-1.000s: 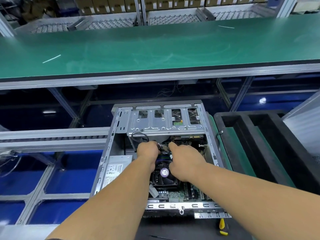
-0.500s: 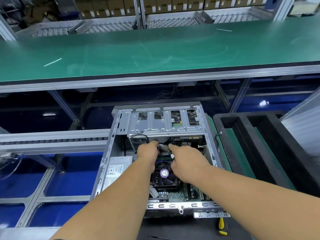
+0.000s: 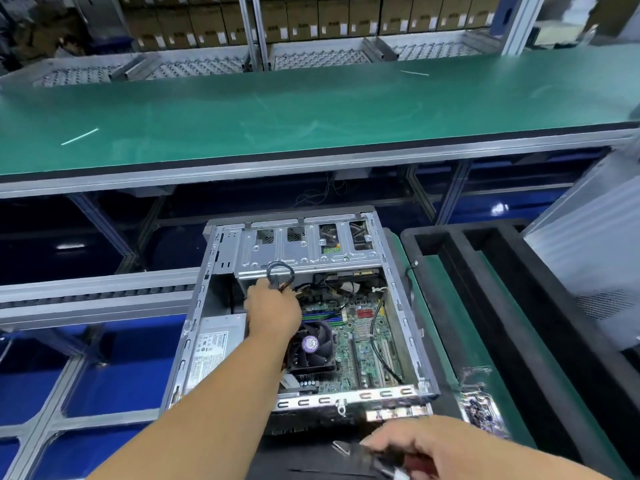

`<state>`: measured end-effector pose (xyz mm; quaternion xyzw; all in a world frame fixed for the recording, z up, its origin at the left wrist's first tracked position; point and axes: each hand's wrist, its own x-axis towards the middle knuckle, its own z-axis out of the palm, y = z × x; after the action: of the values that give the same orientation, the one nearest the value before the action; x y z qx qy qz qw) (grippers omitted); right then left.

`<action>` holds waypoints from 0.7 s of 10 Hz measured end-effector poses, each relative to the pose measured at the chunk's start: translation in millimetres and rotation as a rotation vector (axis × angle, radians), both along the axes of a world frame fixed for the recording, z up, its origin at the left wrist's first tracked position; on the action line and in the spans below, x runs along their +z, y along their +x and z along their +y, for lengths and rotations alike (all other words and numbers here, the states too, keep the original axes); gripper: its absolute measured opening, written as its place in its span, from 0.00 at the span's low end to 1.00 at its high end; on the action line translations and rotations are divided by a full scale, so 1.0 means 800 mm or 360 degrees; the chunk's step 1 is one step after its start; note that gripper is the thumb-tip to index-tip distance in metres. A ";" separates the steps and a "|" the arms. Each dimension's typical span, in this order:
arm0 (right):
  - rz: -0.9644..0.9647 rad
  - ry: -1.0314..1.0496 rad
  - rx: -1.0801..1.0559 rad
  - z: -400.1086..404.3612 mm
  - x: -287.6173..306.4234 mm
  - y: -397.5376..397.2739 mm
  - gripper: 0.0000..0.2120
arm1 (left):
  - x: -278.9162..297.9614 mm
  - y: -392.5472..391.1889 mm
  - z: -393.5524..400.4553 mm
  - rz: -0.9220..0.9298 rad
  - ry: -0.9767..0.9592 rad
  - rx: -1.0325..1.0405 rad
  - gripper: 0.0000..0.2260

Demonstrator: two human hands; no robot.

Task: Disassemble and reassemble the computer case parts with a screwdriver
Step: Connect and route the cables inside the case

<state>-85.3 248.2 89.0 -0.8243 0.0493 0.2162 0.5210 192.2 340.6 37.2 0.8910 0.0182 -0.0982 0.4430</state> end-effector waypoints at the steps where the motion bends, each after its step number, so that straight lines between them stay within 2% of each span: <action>1: 0.0304 0.0385 -0.0040 -0.001 -0.025 -0.011 0.10 | 0.014 -0.014 0.008 -0.0109 -0.0013 -0.0145 0.04; 2: 0.0369 -0.0112 -0.0005 0.001 -0.074 -0.015 0.13 | 0.031 -0.032 0.014 -0.0191 -0.0014 -0.0250 0.05; 3: 0.0388 -0.0476 0.0146 -0.003 -0.108 -0.019 0.19 | 0.043 -0.040 0.022 -0.0153 -0.0076 -0.0207 0.05; 4: 0.0195 -0.0716 0.0287 0.014 -0.137 -0.015 0.21 | 0.047 -0.044 0.037 -0.0016 -0.0330 -0.0068 0.07; 5: -0.0162 -0.0994 0.0390 0.020 -0.149 -0.008 0.23 | 0.048 -0.041 0.058 0.0230 -0.0573 0.0087 0.11; 6: -0.0445 -0.1315 0.0403 0.023 -0.160 -0.014 0.22 | 0.052 -0.052 0.068 0.0235 -0.0714 0.0063 0.28; 7: -0.0609 -0.1300 0.0367 0.024 -0.162 -0.024 0.23 | 0.051 -0.058 0.072 0.0095 -0.0536 0.0024 0.24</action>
<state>-104.6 267.4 -40.2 -0.9871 -0.0584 0.0796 0.1259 145.6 398.6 77.7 0.8006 0.0213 -0.1228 0.5861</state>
